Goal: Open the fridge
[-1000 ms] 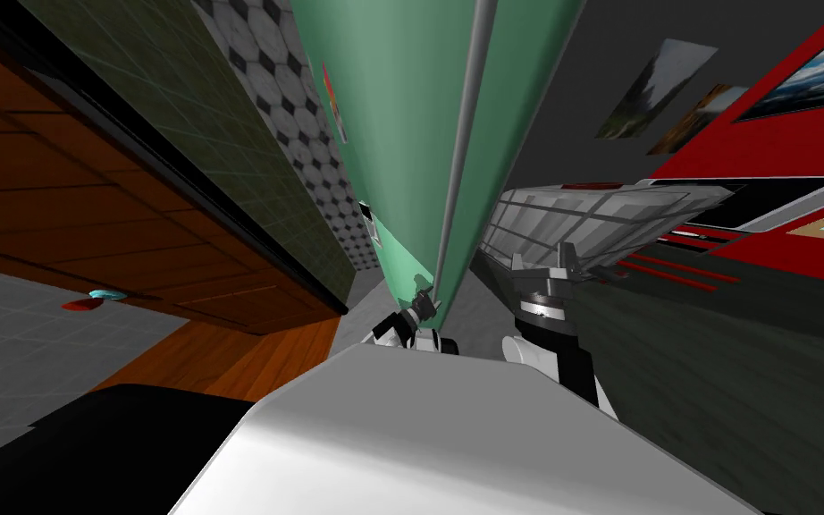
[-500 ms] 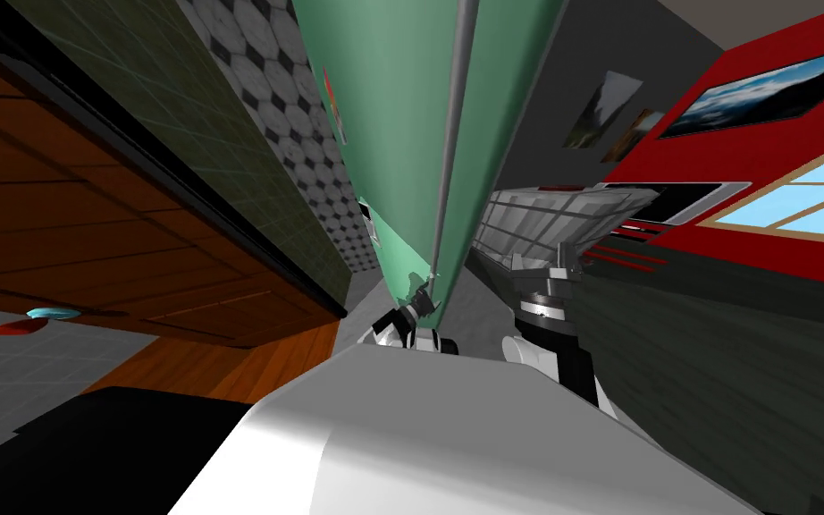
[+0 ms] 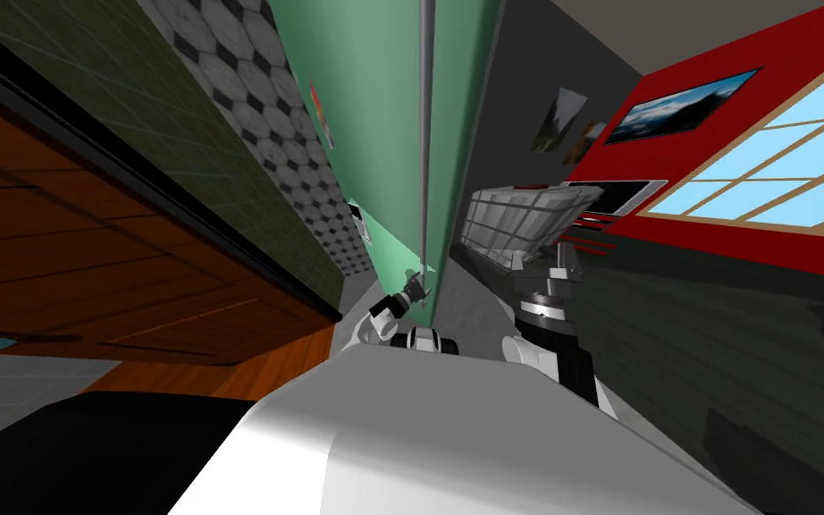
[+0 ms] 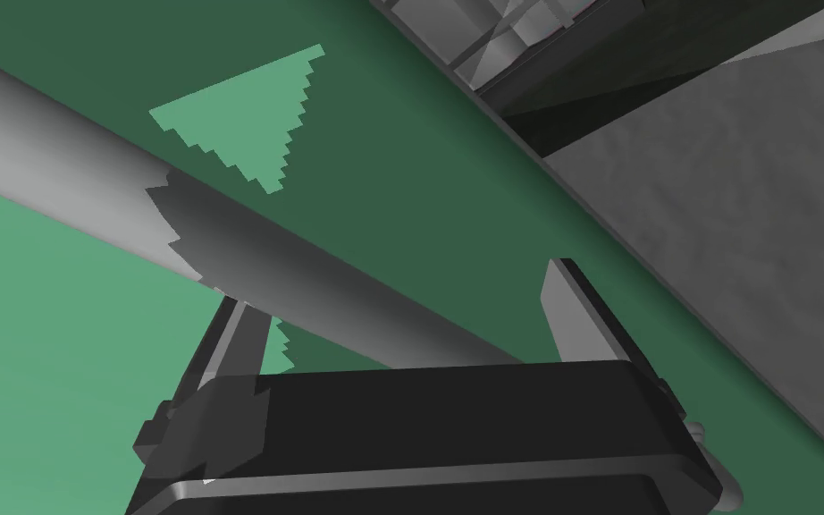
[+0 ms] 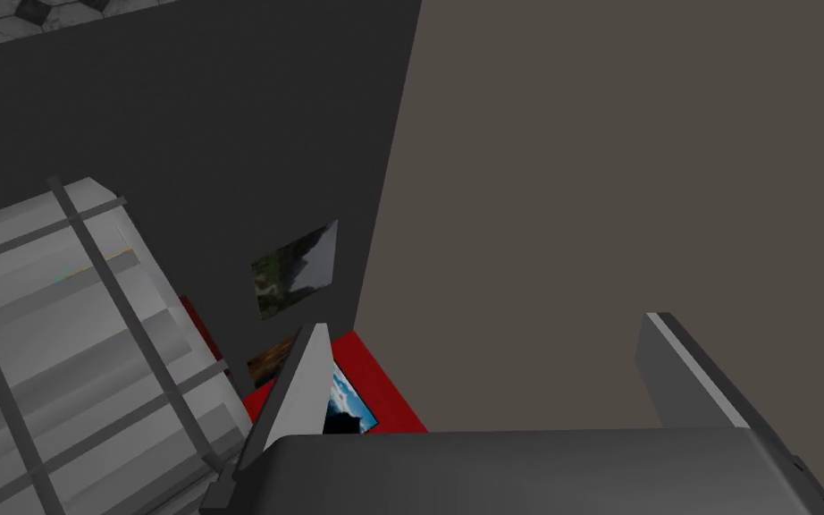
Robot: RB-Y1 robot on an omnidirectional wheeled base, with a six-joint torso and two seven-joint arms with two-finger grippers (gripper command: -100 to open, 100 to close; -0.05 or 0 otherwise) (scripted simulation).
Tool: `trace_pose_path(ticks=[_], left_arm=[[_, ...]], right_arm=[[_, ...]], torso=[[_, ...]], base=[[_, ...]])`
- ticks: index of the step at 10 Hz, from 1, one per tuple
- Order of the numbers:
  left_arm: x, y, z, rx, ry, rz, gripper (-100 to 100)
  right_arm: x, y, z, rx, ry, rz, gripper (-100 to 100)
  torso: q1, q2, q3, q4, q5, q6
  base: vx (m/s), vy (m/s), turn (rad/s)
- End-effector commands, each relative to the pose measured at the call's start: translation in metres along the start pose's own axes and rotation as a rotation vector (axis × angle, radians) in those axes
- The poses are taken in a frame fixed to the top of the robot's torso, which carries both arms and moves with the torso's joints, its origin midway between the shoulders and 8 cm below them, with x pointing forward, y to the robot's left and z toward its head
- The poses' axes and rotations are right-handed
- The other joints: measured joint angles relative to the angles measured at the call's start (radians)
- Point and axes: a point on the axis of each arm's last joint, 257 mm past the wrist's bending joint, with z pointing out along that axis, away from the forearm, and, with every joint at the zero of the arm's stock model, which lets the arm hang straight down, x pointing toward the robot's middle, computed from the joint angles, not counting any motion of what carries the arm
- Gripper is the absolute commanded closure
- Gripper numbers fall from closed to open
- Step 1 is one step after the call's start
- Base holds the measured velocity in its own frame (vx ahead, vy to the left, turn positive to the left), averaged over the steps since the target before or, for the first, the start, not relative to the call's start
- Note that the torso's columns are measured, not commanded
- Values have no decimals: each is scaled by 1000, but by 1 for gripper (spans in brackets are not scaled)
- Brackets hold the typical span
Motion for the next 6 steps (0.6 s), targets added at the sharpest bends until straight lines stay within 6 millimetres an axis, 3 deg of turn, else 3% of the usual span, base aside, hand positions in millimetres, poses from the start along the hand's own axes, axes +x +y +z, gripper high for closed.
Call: trace_pose_path(ticks=[1,2,6], left_arm=[[-20,-29,10,31,-38,-5,-100],[-30,-45,16,44,-55,-12,-100],[-59,-94,23,103,-104,-30,-100]], right_arm=[[0,0,0,0,0,0,0],[0,0,0,0,0,0,0],[0,0,0,0,0,0,0]], torso=[[1,-1,-1,0,0,0],[0,-1,-1,0,0,1],[-2,-2,-1,0,-1,1]], base=[[-105,23,-267],[-158,9,-373],[-121,-7,-166]])
